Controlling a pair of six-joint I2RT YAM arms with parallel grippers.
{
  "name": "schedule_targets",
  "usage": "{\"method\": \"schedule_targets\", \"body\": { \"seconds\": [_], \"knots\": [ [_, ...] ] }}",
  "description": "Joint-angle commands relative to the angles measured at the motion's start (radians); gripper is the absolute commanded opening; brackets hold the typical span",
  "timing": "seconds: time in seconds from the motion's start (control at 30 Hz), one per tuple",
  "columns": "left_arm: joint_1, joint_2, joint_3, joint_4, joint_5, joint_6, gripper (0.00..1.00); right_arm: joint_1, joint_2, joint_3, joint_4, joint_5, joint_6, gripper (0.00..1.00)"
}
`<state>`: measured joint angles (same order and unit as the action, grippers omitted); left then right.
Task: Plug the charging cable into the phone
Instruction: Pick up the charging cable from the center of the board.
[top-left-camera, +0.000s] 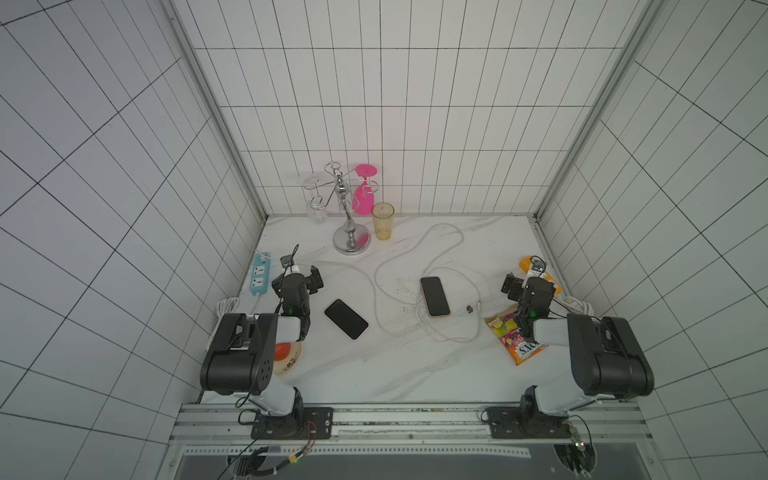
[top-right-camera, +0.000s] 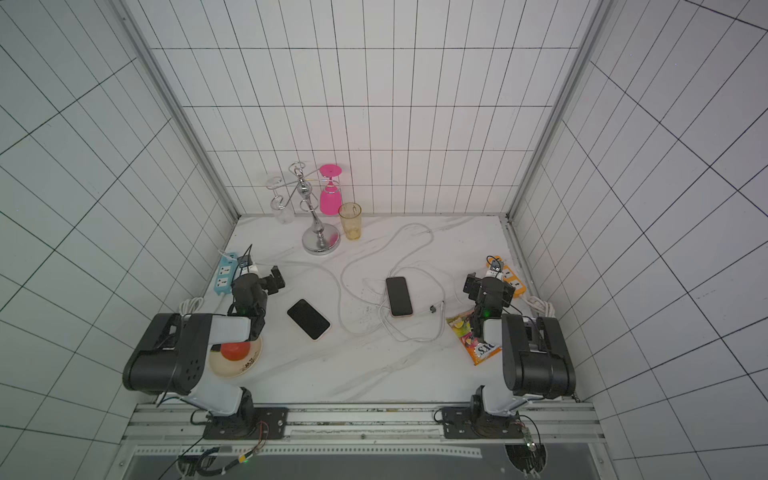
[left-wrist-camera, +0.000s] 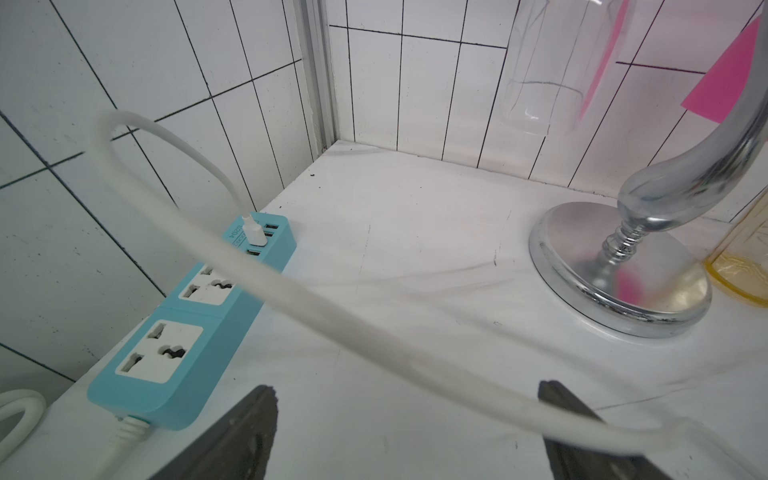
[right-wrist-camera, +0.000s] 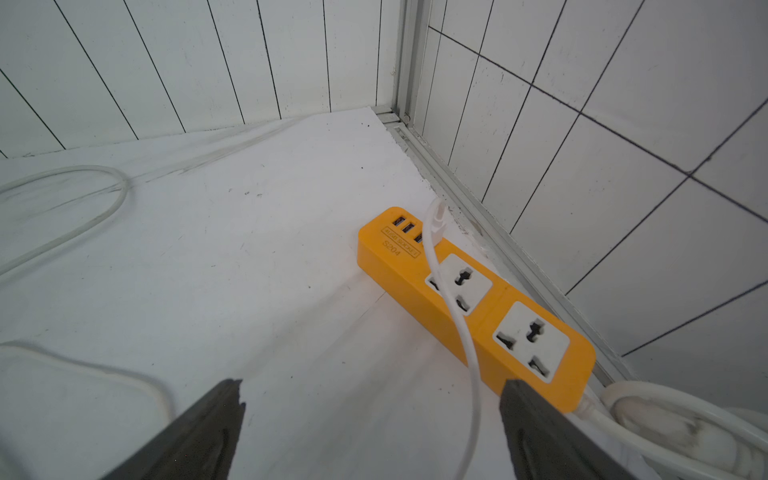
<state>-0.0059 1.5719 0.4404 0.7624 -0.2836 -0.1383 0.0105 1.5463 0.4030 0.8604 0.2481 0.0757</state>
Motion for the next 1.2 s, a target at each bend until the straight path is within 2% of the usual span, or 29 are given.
{"method": "schedule_targets", "body": {
  "seconds": [0.0,0.53,0.57,0.6,0.7,0.8,0.9,0.97,1.0,1.03,1.1,1.17],
  "knots": [
    [-0.001,-0.014,0.006,0.009,0.001,0.008,0.99,-0.004,-0.018,0.0,-0.013,0.004,0.009,0.99],
    [0.0,-0.015,0.007,0.009,0.004,0.006,0.98,-0.004,-0.018,0.0,-0.012,0.003,0.009,0.99],
    [-0.005,-0.017,0.005,0.012,-0.028,-0.001,0.98,-0.004,-0.017,0.0,-0.012,0.003,0.009,0.99],
    [-0.023,-0.026,0.004,0.008,-0.13,-0.024,0.98,-0.004,-0.017,0.0,-0.012,0.004,0.009,0.99],
    [-0.032,-0.06,-0.074,0.132,-0.155,-0.019,0.98,-0.003,-0.014,0.003,-0.014,0.005,0.01,0.99],
    [-0.026,-0.081,-0.169,0.285,-0.132,-0.018,0.98,-0.003,-0.016,0.003,-0.017,0.004,0.01,0.99],
    [-0.023,-0.093,-0.185,0.302,-0.133,-0.015,0.99,-0.003,-0.018,0.001,-0.011,0.004,0.011,0.99],
    [-0.031,-0.14,-0.135,0.182,-0.254,-0.036,0.99,-0.004,-0.029,0.004,-0.018,0.012,0.012,0.99],
    [-0.025,-0.185,-0.086,0.026,-0.288,-0.068,0.99,-0.003,-0.054,0.025,-0.096,0.015,0.013,0.99],
    [-0.012,-0.239,-0.019,-0.176,-0.286,-0.117,0.99,-0.003,-0.095,0.057,-0.199,0.019,0.012,0.99],
    [0.045,-0.299,0.142,-0.553,-0.257,-0.308,0.99,-0.003,-0.161,0.145,-0.388,0.005,0.01,0.99],
    [0.111,-0.305,0.259,-0.772,-0.169,-0.424,0.98,-0.002,-0.201,0.2,-0.479,0.001,0.041,0.99]
  ]
}}
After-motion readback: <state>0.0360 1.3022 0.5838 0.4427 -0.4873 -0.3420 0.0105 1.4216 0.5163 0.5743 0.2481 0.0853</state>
